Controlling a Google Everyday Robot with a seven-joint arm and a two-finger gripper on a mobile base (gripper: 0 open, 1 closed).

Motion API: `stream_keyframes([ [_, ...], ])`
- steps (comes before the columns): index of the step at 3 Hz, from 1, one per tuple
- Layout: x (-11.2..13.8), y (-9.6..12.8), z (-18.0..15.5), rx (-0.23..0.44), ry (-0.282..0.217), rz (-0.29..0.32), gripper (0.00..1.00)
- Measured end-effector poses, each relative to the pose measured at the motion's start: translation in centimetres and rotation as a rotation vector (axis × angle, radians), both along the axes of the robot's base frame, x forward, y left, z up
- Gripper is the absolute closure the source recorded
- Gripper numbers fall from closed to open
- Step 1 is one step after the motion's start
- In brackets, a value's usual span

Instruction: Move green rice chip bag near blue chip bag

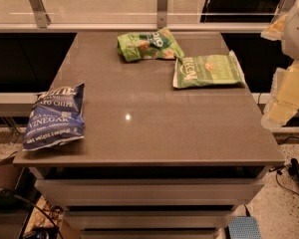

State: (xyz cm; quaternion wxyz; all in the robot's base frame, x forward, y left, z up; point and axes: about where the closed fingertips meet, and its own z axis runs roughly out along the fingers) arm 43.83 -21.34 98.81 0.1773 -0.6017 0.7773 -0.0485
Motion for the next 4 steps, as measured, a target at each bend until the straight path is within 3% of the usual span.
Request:
stream_keyframes([
  [2,0.3,0.2,0.2,-0.008,-0.021,-0.002,0.00],
  [4,3.4,1.6,0.1,-0.059,-0.104,-0.006,0.00],
])
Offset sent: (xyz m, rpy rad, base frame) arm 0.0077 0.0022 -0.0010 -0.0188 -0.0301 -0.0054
